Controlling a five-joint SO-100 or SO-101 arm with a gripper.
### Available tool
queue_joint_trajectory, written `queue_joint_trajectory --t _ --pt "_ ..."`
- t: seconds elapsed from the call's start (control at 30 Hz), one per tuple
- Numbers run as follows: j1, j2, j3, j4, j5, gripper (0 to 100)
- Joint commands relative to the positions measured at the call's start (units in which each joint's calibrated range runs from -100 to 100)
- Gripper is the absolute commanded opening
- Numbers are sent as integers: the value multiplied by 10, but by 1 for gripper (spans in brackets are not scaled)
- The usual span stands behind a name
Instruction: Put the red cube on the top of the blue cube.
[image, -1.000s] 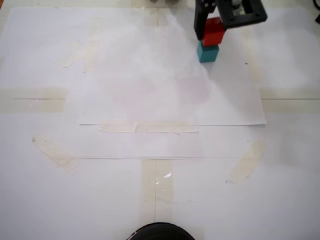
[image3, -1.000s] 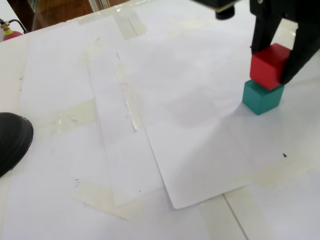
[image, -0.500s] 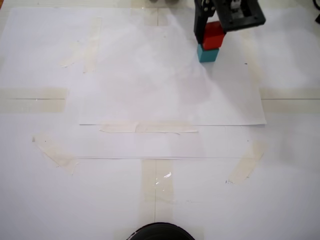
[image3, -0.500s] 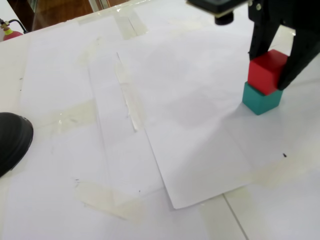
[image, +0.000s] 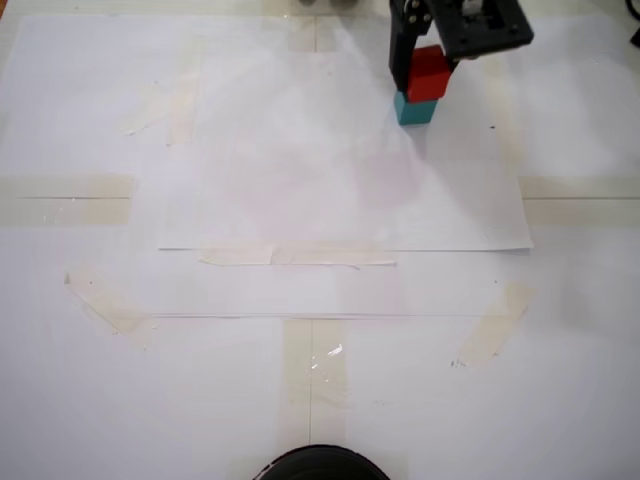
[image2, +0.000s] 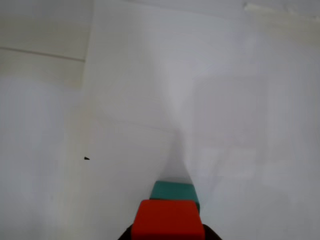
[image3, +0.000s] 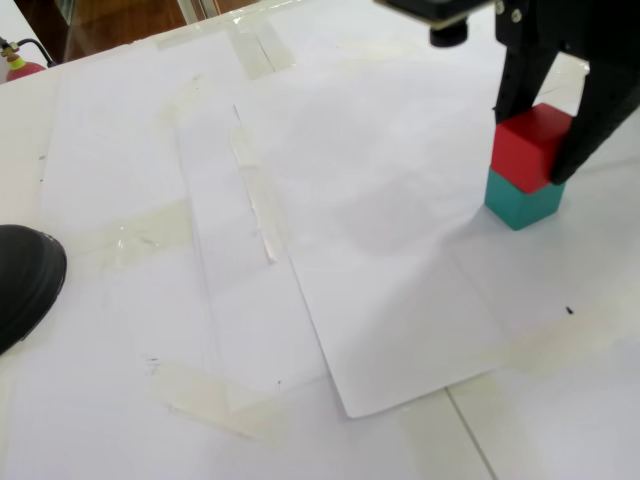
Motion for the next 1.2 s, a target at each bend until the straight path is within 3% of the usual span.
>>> queue_joint_trajectory --t 0.0,0.27,1.17 --pt "4 -2 2 1 1 12" --pt "6 -4 2 1 2 13" --pt "-14 -17 -9 -3 -13 38"
